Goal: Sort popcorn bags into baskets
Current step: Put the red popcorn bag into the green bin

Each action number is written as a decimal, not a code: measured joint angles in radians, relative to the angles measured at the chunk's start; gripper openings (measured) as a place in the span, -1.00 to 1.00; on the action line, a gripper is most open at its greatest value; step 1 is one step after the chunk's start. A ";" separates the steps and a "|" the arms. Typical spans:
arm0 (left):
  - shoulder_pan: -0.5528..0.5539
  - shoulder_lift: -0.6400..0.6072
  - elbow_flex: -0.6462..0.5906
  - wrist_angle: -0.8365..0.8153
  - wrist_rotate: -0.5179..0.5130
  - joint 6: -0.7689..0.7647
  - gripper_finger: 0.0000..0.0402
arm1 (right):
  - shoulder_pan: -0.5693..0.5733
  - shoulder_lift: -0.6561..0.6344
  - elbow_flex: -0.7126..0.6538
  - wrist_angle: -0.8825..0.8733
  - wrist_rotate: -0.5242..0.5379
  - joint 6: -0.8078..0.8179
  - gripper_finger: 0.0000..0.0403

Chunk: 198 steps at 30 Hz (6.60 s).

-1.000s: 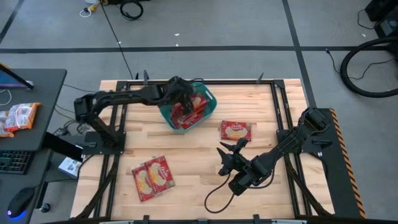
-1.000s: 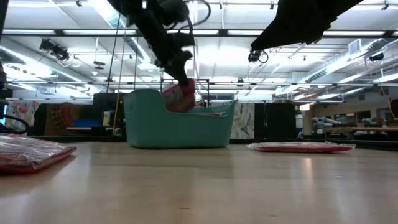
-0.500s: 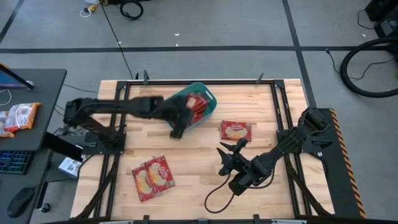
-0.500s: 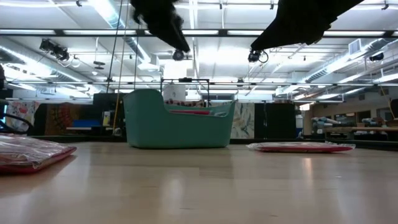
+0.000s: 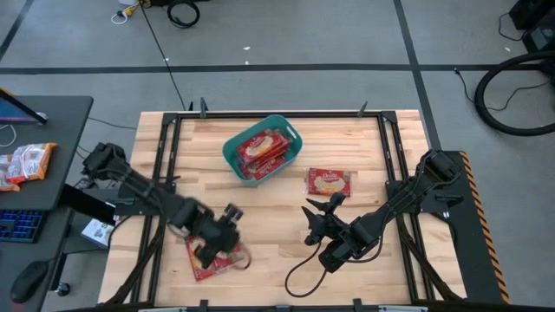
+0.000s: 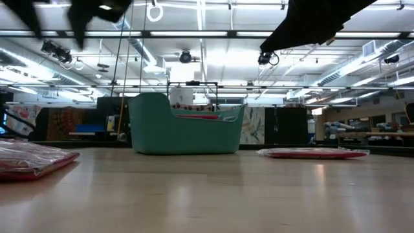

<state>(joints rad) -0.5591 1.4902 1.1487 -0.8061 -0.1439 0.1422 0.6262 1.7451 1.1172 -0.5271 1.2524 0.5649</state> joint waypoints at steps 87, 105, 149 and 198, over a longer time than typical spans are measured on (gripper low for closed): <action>0.632 0.065 0.300 0.021 -0.086 -0.087 -0.99 | 0.034 0.000 0.000 0.045 0.040 -0.090 -0.32; 0.998 0.274 0.301 0.037 0.015 0.027 -0.85 | 0.033 0.000 0.000 0.006 0.036 -0.064 -0.32; -0.133 0.229 0.128 -0.309 0.096 -0.232 -0.22 | 0.032 0.000 0.000 0.024 0.000 -0.035 -0.32; -0.347 0.468 0.227 -0.110 -0.054 -1.062 -0.17 | -0.134 0.000 0.000 0.104 -0.023 -0.236 -0.32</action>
<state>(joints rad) -0.9065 1.9578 1.3754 -0.9160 -0.1978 -0.9195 0.4919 1.7454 1.1175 -0.4230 1.2289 0.3288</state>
